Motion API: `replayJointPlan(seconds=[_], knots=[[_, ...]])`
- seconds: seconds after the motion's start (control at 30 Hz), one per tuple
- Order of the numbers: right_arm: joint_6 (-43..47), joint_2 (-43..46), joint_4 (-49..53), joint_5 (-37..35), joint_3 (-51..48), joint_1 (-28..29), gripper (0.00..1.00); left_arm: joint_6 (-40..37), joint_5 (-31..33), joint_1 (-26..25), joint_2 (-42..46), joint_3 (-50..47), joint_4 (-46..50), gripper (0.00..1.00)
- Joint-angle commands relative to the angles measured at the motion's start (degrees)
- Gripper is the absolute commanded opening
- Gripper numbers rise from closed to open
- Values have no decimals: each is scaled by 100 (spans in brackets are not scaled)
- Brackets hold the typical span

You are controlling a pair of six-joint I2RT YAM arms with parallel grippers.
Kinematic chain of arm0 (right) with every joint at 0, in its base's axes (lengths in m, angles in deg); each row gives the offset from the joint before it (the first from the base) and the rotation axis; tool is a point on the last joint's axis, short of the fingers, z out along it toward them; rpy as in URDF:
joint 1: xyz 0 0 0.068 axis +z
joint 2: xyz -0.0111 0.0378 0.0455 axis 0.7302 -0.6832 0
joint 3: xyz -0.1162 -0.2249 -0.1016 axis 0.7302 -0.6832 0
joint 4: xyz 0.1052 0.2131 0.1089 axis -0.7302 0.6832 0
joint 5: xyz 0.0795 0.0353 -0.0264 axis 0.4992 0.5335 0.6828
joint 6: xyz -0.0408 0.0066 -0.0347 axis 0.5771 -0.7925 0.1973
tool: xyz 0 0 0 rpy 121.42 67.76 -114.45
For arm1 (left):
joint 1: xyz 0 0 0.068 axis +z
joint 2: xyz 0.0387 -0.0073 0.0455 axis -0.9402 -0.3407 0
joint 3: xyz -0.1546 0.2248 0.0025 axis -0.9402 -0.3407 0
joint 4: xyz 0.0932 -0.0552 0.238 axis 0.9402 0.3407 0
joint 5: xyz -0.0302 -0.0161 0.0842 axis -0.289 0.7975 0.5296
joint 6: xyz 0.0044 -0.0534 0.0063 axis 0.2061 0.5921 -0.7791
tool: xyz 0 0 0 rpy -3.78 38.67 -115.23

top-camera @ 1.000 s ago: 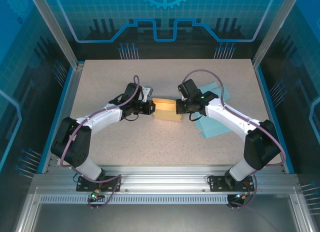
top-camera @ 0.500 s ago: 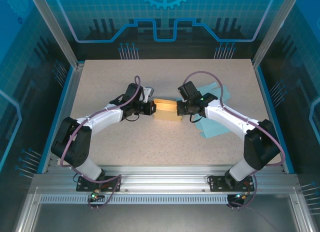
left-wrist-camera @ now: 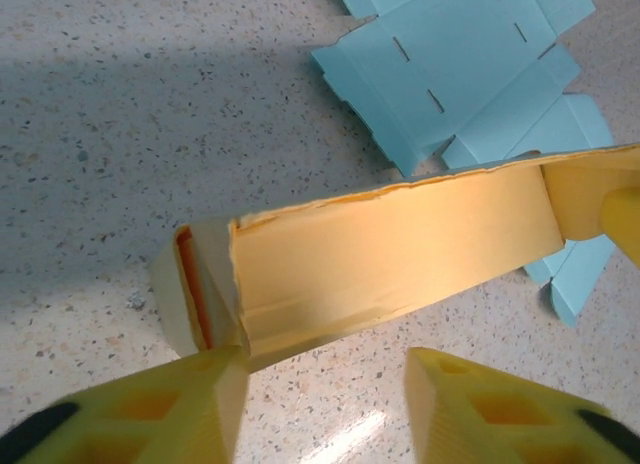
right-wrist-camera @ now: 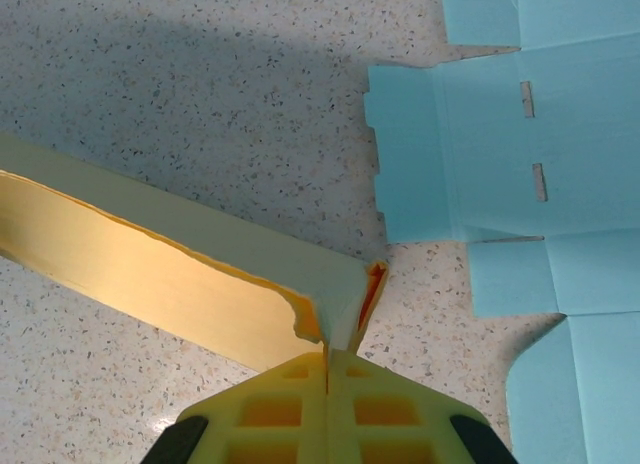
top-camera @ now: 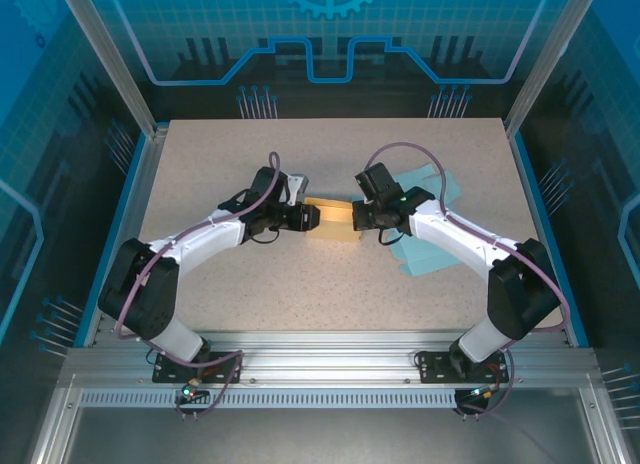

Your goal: Fold the paper box

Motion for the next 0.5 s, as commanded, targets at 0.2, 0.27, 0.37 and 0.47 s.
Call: replayJointPlan(seconds=[0.2,0.27,0.37,0.47], knots=[[51,7,50,45,-117,-5,0,46,827,-6,378,63,652,57],[41,8,46,50,-121,-5,0,69,914,-14,420,97,734,57],[44,6,38,42,-132,-11,0,16,1041,-28,494,116,809,55],[36,17,26,42,-152,-6,0,-20,1062,-62,606,141,873,54]])
